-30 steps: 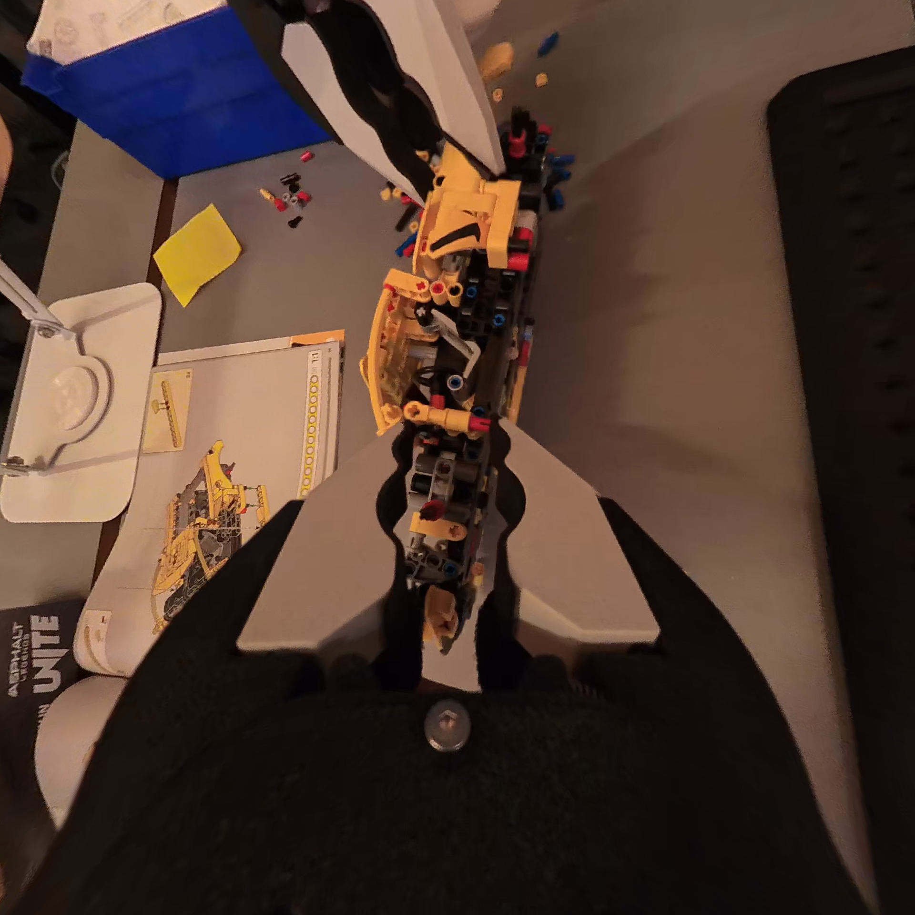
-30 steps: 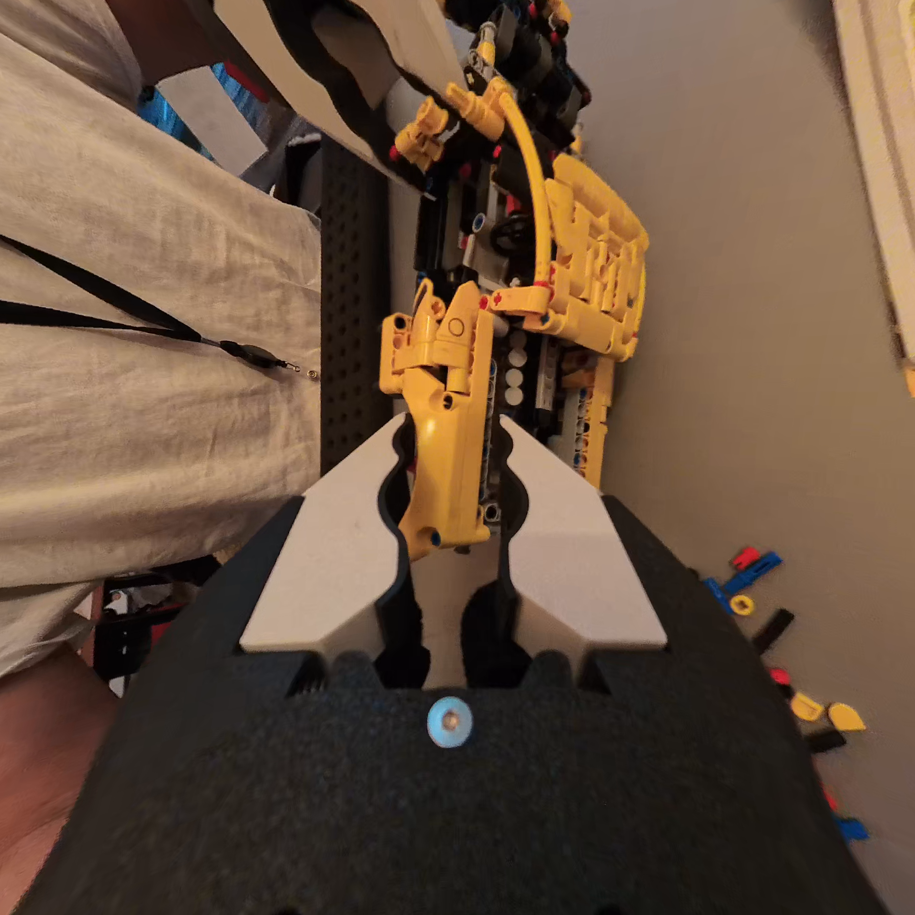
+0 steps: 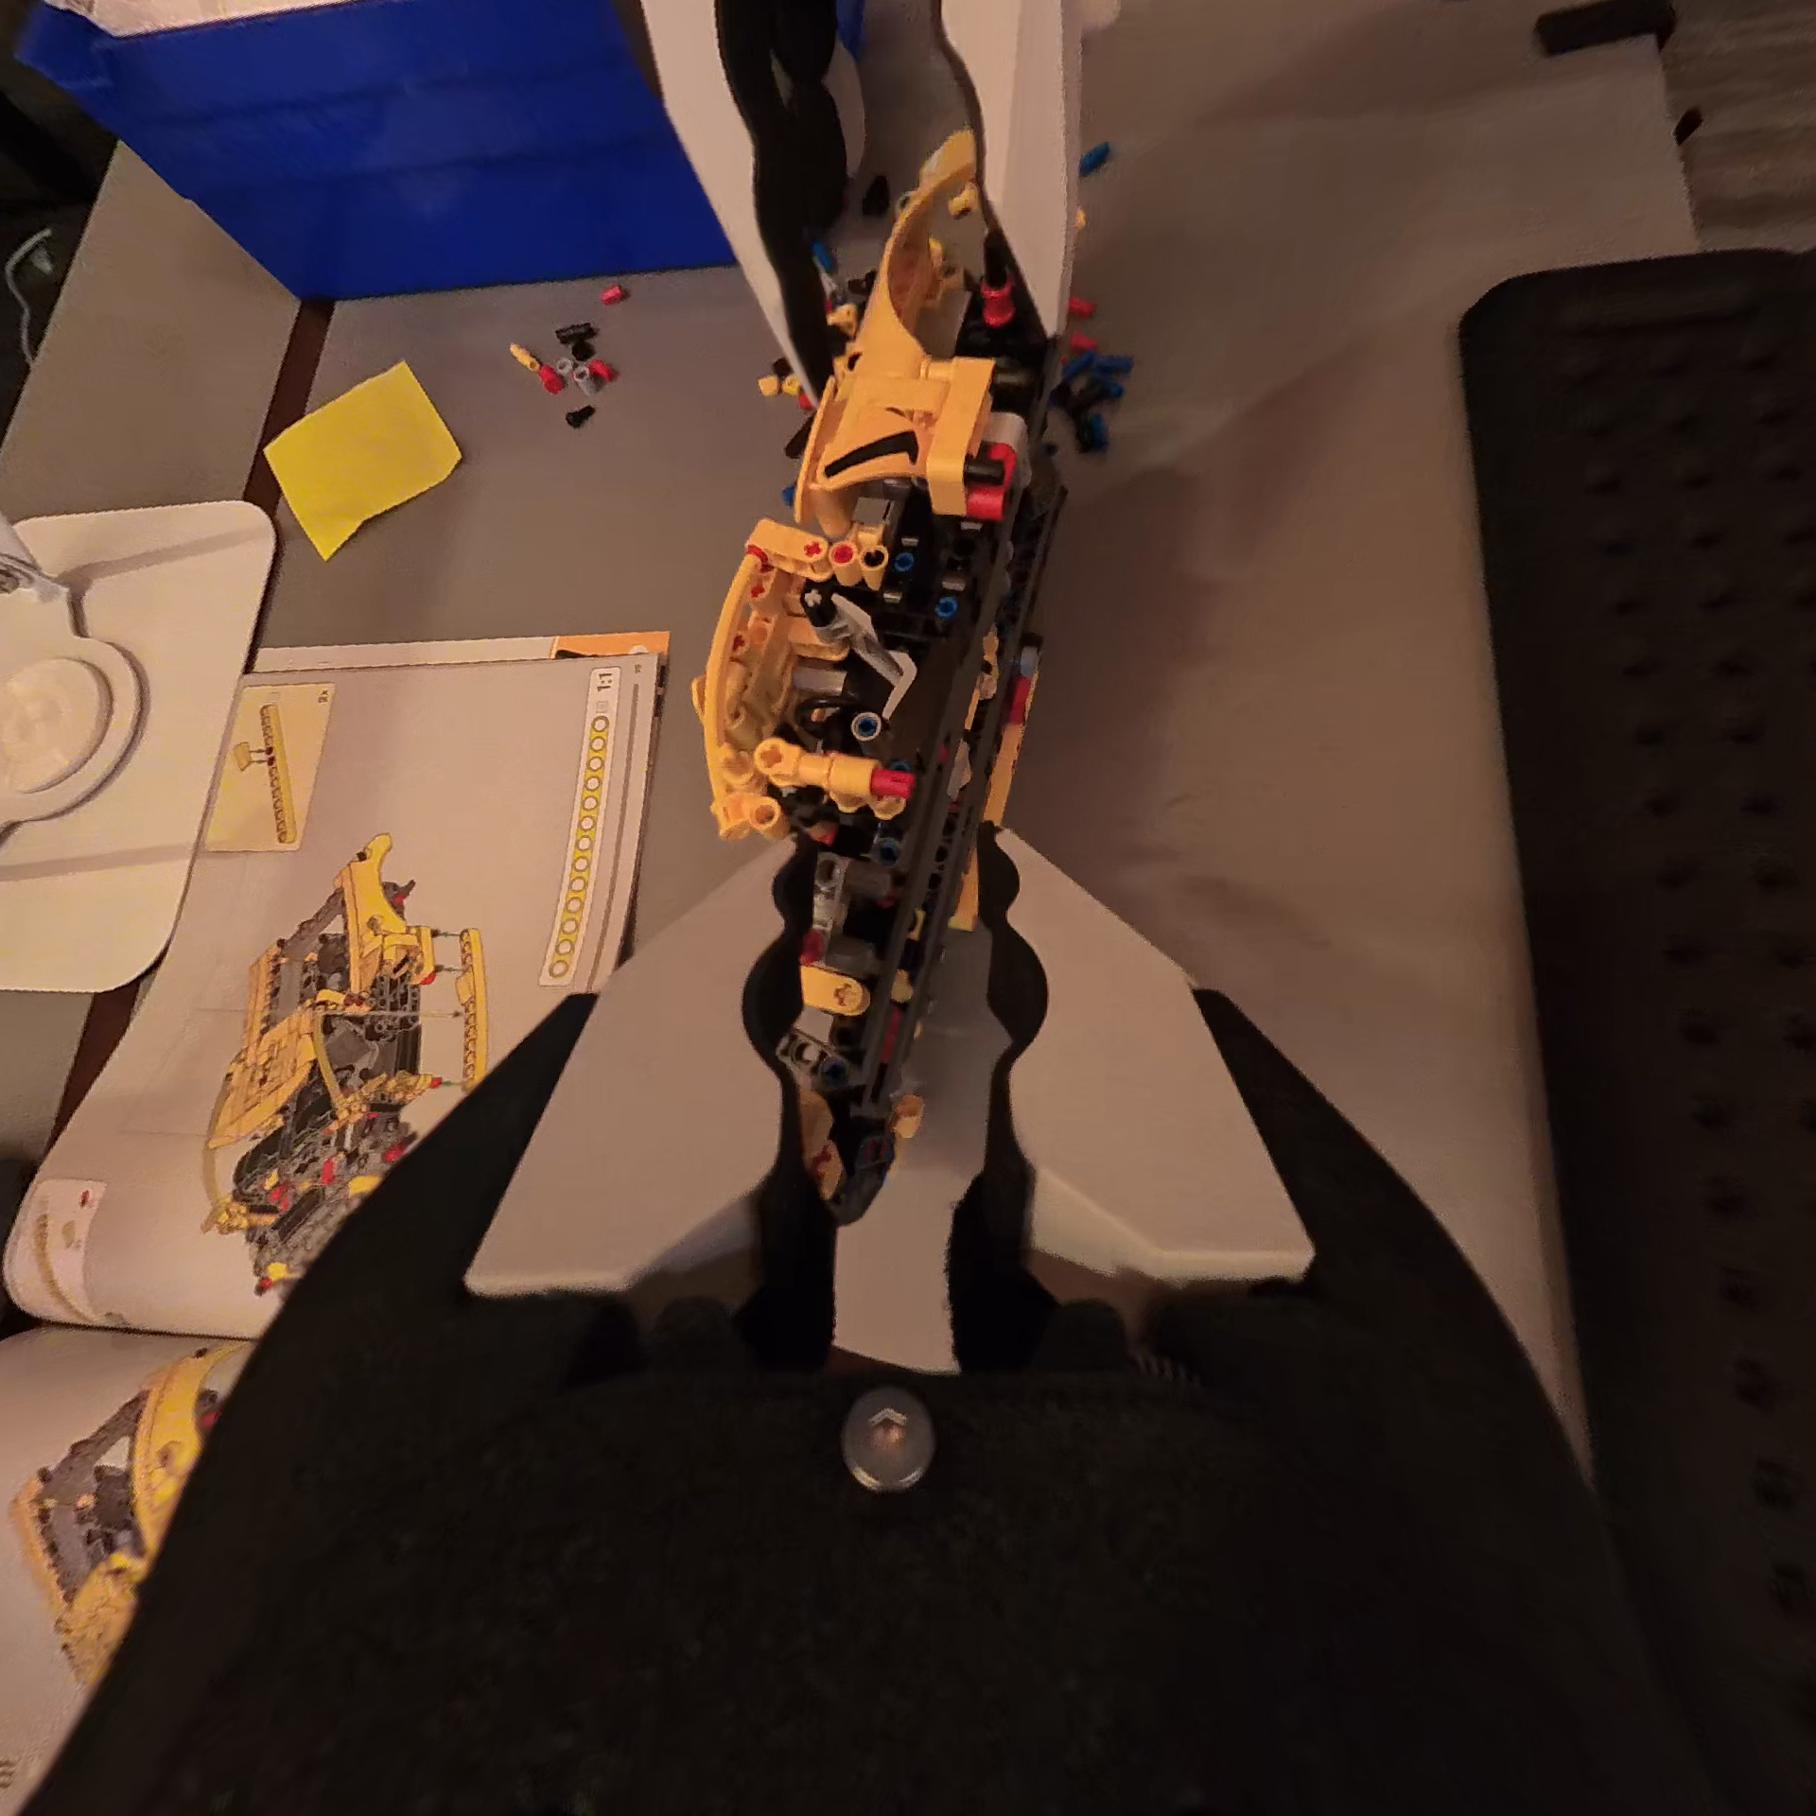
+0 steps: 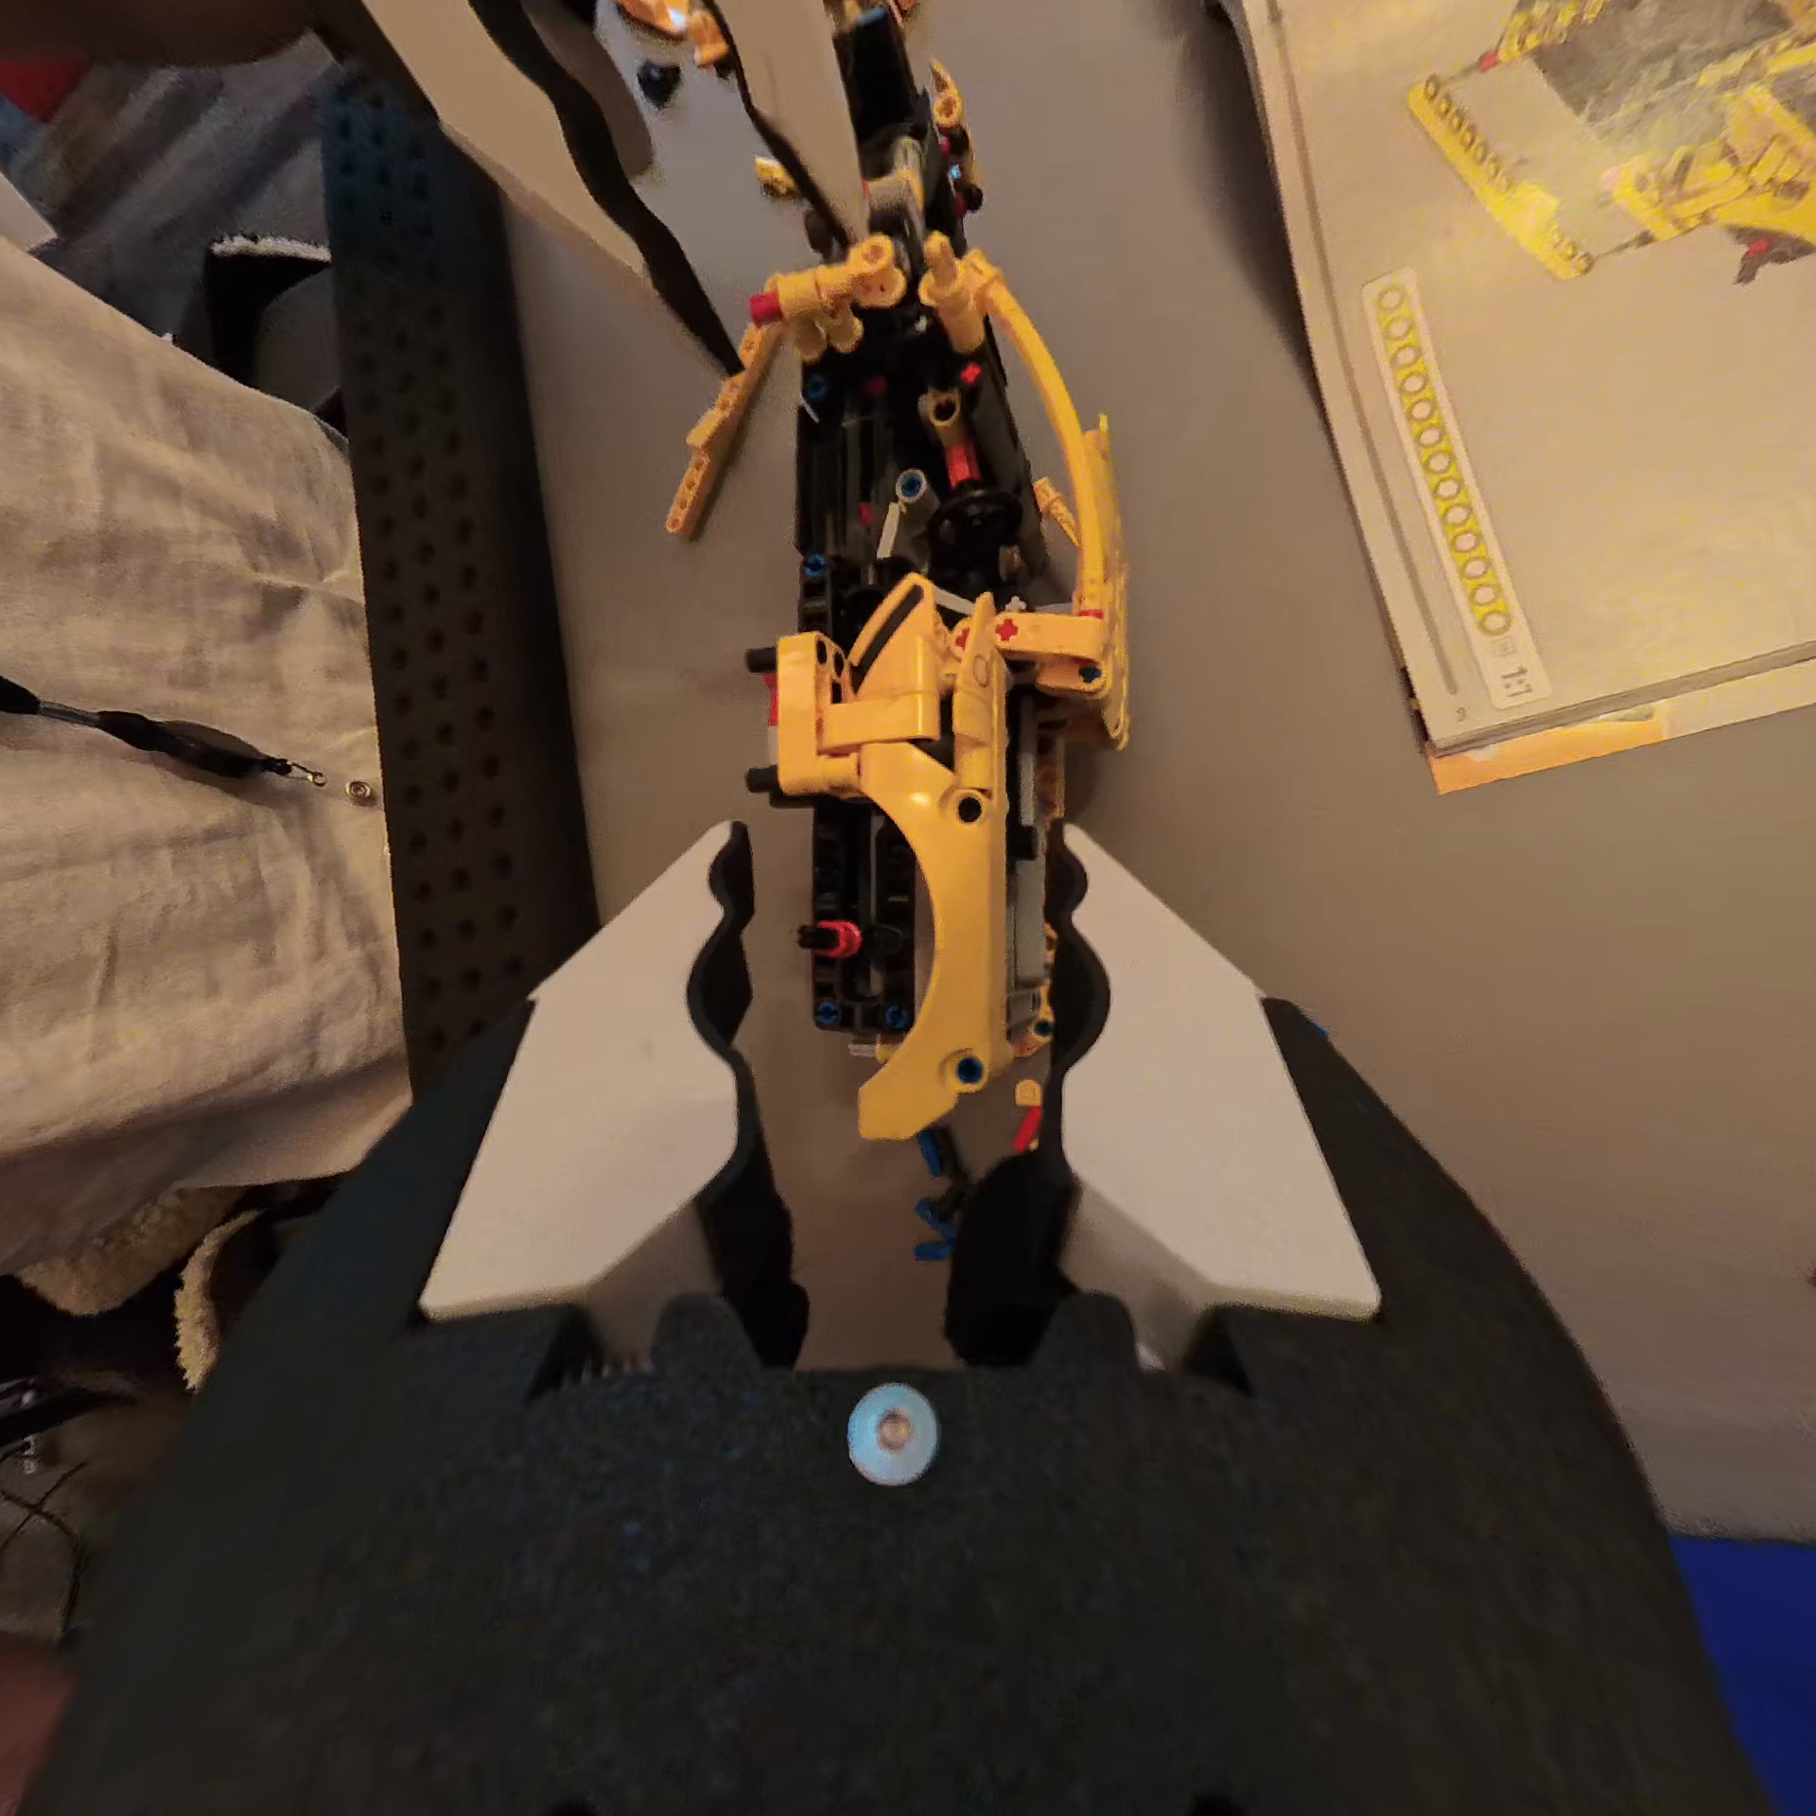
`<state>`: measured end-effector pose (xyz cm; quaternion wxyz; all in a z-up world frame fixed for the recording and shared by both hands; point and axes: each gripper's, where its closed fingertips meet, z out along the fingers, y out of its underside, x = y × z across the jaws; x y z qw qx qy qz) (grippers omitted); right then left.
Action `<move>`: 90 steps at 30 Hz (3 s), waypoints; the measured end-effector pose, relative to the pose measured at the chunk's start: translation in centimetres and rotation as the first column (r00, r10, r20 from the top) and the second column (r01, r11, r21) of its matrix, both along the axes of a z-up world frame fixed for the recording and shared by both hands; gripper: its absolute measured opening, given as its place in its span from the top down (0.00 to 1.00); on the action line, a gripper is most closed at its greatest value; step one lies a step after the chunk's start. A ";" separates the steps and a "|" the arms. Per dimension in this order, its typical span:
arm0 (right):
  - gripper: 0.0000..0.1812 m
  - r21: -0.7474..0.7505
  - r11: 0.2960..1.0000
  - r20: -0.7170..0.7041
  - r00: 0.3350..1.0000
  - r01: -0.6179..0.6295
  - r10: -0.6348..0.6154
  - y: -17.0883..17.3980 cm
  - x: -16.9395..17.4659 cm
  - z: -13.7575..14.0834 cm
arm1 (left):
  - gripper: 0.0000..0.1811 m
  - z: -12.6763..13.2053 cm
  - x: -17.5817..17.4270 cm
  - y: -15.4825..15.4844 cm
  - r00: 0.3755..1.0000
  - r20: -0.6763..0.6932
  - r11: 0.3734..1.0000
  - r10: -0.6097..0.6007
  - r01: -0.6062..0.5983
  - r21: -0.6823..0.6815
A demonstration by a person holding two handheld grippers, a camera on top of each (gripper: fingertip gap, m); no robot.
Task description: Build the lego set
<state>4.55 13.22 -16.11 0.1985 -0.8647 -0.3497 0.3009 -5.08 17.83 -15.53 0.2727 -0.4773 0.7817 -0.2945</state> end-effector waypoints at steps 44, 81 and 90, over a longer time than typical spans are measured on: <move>0.71 0.352 0.883 -0.298 0.931 0.312 -0.210 -6.3 -11.0 2.4 | 0.82 -8.5 -13.3 1.1 0.968 -0.249 0.975 0.020 -0.075 -0.211; 0.97 0.253 0.932 -0.434 0.892 0.259 -0.130 -4.2 -17.8 -3.3 | 0.96 -3.8 -11.8 -6.6 0.964 -0.127 0.898 -0.235 0.166 -0.408; 0.98 0.045 0.897 -0.546 0.762 0.440 -0.347 -3.1 -14.5 -2.8 | 0.85 -1.4 -9.2 -5.9 0.991 0.095 0.949 -0.093 0.117 -0.292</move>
